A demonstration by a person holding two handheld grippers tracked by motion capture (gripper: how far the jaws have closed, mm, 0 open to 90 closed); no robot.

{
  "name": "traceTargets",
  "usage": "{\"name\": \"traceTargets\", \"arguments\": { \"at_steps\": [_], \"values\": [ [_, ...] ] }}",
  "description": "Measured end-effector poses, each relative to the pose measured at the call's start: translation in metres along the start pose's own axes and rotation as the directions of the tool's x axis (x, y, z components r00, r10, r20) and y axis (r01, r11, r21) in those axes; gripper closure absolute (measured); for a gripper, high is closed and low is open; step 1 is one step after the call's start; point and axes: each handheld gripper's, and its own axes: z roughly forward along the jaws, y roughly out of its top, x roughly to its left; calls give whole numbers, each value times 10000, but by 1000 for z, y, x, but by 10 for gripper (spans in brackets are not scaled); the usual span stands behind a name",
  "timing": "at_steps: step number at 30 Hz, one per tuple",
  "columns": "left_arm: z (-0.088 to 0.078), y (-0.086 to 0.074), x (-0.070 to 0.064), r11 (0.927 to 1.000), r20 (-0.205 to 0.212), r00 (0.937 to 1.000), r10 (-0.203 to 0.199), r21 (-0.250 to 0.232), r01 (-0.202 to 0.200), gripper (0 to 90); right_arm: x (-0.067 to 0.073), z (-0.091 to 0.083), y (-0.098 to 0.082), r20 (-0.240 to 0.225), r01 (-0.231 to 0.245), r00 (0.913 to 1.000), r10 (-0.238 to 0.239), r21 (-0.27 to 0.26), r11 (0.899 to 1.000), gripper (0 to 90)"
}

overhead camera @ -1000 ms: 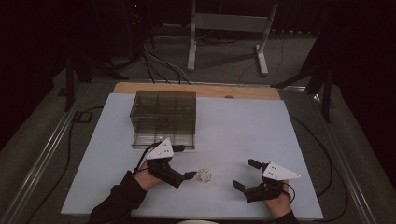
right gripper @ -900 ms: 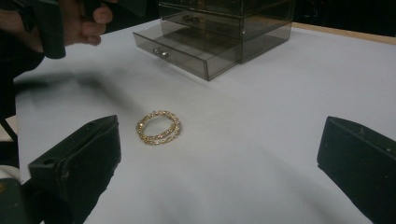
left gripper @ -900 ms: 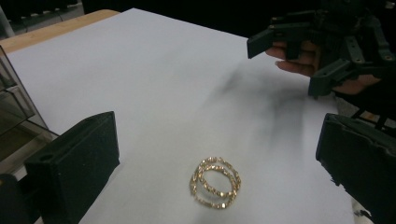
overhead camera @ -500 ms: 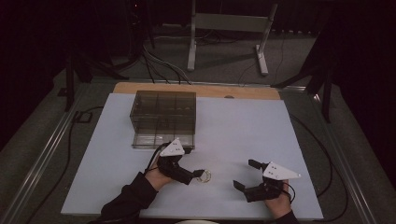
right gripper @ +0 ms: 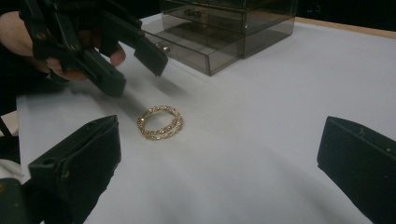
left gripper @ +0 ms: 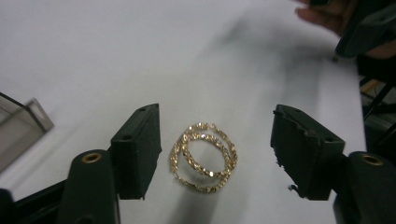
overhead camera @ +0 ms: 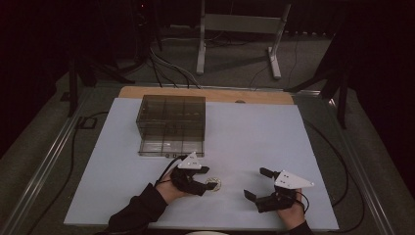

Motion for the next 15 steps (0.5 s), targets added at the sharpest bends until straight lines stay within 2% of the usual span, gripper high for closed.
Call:
{"name": "traceTargets", "arguments": {
  "at_steps": [2, 6, 10, 13, 15],
  "values": [
    [4, -2, 0, 9999, -18, 10000, -83, 131, 83, 423, 0, 0, 0, -5, -32, 10000, 32, 0, 10000, 0],
    [13, -4, 0, 9978, -424, 9984, -361, 549, 384, 514, 0, 0, 0, -1, 4, 10000, -4, 4, 10000, 0],
    [19, -6, 0, 9960, -579, 9975, -409, 765, 452, 581, 1, 0, 0, 5, 17, 10000, -17, -1, 10000, 0],
    [22, -6, 1, 9943, -803, 9947, -645, 794, 709, 638, 0, 0, 0, -4, -11, 10000, 11, 29, 10000, 0],
    [23, -5, -1, 9944, -833, 9953, -500, 892, 574, 682, 1, 0, 0, 3, 19, 10000, -19, 17, 10000, 0]
  ]
}}
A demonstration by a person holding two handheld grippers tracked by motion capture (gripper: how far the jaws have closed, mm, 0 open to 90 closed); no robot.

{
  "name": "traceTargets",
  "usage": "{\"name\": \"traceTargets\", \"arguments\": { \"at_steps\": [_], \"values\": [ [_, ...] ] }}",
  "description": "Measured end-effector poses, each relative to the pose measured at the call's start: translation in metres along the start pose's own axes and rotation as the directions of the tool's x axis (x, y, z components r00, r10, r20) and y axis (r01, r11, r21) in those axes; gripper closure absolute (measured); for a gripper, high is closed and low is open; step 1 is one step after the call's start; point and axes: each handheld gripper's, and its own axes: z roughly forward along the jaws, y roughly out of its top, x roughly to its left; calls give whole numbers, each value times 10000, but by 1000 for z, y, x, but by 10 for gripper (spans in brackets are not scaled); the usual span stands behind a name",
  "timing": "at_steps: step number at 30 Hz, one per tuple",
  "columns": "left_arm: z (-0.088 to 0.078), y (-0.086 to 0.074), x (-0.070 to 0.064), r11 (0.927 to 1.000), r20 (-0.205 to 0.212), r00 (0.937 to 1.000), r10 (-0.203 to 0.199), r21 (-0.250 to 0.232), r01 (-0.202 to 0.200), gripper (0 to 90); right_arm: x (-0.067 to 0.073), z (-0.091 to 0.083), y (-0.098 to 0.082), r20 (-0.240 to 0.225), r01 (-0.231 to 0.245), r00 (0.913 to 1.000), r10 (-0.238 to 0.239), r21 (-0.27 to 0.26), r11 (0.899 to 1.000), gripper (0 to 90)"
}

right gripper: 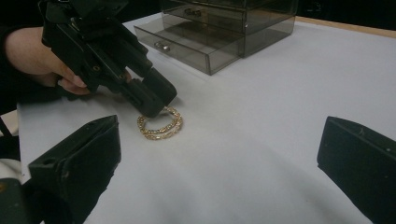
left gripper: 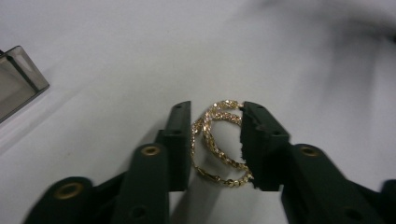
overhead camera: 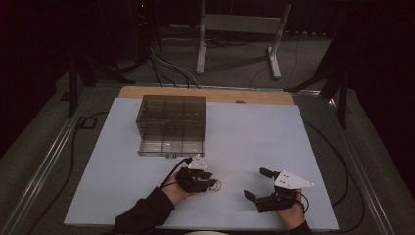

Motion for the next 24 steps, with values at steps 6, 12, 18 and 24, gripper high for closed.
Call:
{"name": "traceTargets", "arguments": {
  "at_steps": [6, 12, 18, 24],
  "values": [
    [6, 0, -11, 9958, -466, 9952, 856, 349, -841, 748, 0, 0, 0, 22, 35, 10000, -35, 37, 10000, 0],
    [7, 1, -12, 9962, -848, 9930, 829, 323, -804, 856, 0, 0, 0, 40, 23, 10000, -23, 70, 10000, 0],
    [4, 3, -15, 9955, -848, 9919, 943, 146, -934, 870, 0, 0, 0, 51, 25, 10000, -25, 55, 10000, 0],
    [-8, 9, -16, 9949, -801, 9922, 958, -246, -981, 871, 0, 0, 0, 44, -5, 10000, 5, 42, 10000, 0]
  ]
}}
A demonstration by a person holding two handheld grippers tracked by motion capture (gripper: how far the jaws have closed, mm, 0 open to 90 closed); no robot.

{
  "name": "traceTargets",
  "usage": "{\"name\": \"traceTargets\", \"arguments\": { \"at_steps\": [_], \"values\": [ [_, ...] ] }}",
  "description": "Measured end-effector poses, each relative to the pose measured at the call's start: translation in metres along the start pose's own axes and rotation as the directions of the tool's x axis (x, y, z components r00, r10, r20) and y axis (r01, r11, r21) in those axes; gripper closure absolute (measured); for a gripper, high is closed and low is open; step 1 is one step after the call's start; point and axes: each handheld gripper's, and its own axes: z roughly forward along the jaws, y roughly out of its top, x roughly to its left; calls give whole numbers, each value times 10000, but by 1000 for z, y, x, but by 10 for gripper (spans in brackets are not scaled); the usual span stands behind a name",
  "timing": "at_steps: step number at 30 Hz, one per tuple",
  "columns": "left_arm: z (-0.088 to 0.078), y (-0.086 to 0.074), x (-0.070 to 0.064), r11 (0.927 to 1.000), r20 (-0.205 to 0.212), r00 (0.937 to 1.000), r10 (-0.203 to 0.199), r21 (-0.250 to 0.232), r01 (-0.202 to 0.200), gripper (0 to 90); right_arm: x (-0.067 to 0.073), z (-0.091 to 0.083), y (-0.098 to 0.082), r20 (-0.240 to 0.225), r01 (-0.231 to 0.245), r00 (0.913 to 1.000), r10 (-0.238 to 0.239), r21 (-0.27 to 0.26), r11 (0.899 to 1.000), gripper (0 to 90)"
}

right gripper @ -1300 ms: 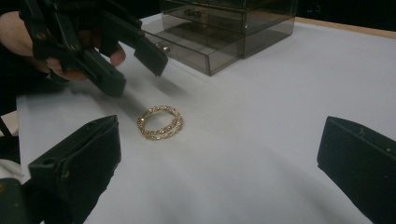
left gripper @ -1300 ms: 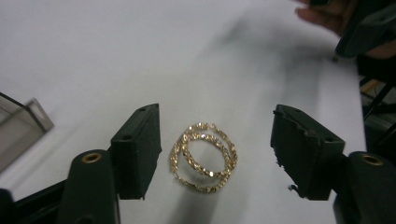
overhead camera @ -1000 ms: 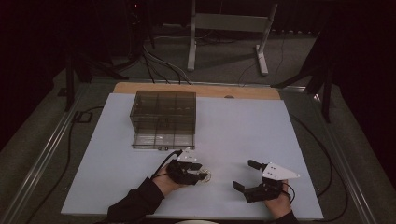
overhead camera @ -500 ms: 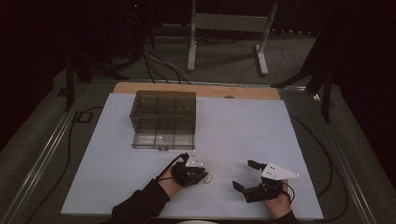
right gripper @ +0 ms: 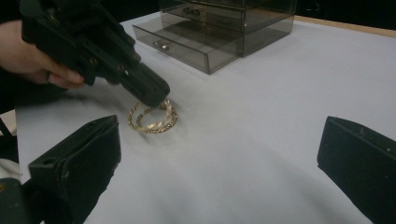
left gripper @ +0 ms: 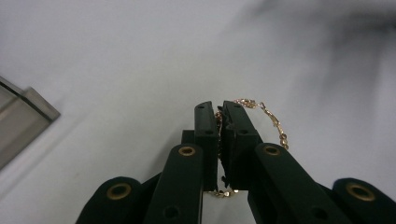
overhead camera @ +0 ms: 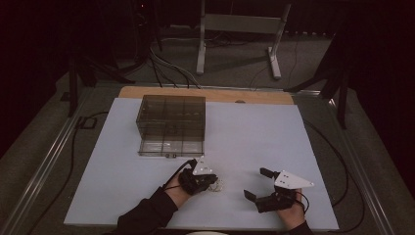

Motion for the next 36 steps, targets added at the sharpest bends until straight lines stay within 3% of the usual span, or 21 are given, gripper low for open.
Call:
{"name": "traceTargets", "arguments": {
  "at_steps": [22, 36],
  "values": [
    [-32, 7, 21, 9980, -358, 9990, -250, -597, 228, 872, 0, -1, 0, -9, 29, 10000, -29, -82, 10000, 0],
    [-53, 5, 41, 9927, -814, 9939, -738, -1016, 654, 872, 0, 0, 0, -35, 17, 10000, -18, -77, 10000, 0]
  ]
}}
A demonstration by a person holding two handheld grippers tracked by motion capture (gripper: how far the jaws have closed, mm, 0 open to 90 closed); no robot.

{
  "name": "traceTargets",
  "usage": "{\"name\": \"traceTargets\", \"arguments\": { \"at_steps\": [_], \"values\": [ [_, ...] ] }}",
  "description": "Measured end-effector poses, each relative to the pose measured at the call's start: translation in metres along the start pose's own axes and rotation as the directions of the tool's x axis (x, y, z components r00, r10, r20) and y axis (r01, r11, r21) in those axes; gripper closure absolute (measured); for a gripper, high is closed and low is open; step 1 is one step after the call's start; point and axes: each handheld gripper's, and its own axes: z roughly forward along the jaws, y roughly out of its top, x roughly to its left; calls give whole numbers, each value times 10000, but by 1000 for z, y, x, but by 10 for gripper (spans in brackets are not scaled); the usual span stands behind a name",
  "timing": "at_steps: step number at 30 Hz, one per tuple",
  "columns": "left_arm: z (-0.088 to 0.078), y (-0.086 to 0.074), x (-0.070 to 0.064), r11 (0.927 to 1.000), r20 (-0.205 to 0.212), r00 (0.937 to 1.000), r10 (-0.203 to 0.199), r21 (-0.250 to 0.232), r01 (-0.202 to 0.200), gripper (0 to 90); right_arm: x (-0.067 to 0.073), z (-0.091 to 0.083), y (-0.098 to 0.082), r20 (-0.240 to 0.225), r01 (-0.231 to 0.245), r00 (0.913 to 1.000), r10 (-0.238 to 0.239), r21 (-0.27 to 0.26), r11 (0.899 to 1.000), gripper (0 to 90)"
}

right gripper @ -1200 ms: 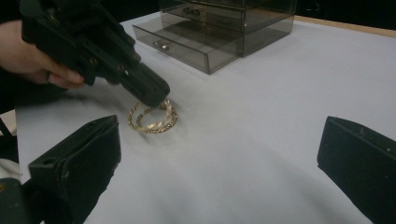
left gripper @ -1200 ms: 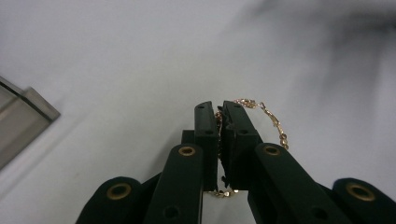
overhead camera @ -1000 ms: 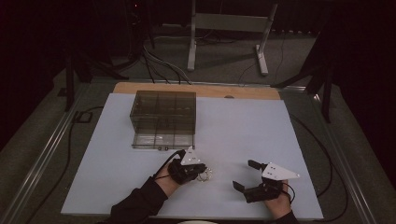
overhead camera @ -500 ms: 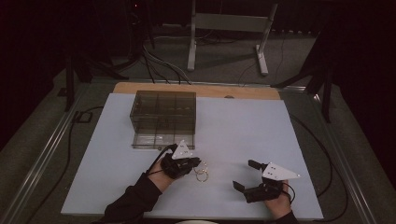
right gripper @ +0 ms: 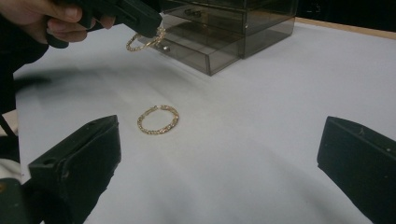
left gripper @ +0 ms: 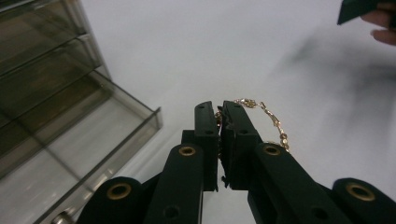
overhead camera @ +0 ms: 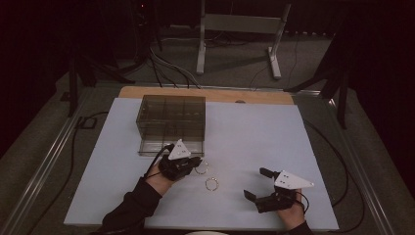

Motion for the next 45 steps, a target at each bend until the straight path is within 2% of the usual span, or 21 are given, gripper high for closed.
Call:
{"name": "traceTargets", "arguments": {
  "at_steps": [5, 6, 14, 20, 30, 38, 43, 45],
  "values": [
    [-3, 0, 4, 10000, -109, 9999, -62, -65, 61, 872, 0, -1, 0, 20, 19, 10000, -19, -6, 10000, 0],
    [-6, 0, 8, 9997, -204, 9996, -201, -162, 198, 872, 0, -1, 0, 18, -19, 10000, 19, -18, 10000, 0],
    [-17, -1, 24, 9981, -587, 9969, -528, -348, 508, 871, 0, -1, 0, 33, 2, 10000, -2, -37, 10000, 0],
    [-25, -3, 35, 9962, -875, 9932, -773, -457, 735, 871, 0, -1, 0, 38, 9, 10000, -9, -30, 10000, 0],
    [-37, -8, 54, 9903, -1333, 9828, -1276, -719, 1188, 871, 0, -1, 0, 48, -9, 10000, 9, -33, 10000, 0],
    [-47, -14, 74, 9825, -1817, 9675, -1759, -934, 1611, 871, 0, -1, 0, 42, 12, 10000, -12, -6, 10000, 0],
    [-51, -22, 88, 9743, -2127, 9524, -2182, -1035, 2001, 870, 0, -1, 0, 38, 29, 10000, -29, 18, 10000, 0],
    [-52, -26, 93, 9704, -2290, 9443, -2363, -1055, 2173, 870, 0, 0, 0, 26, 5, 10000, -5, 20, 10000, 0]
  ]
}}
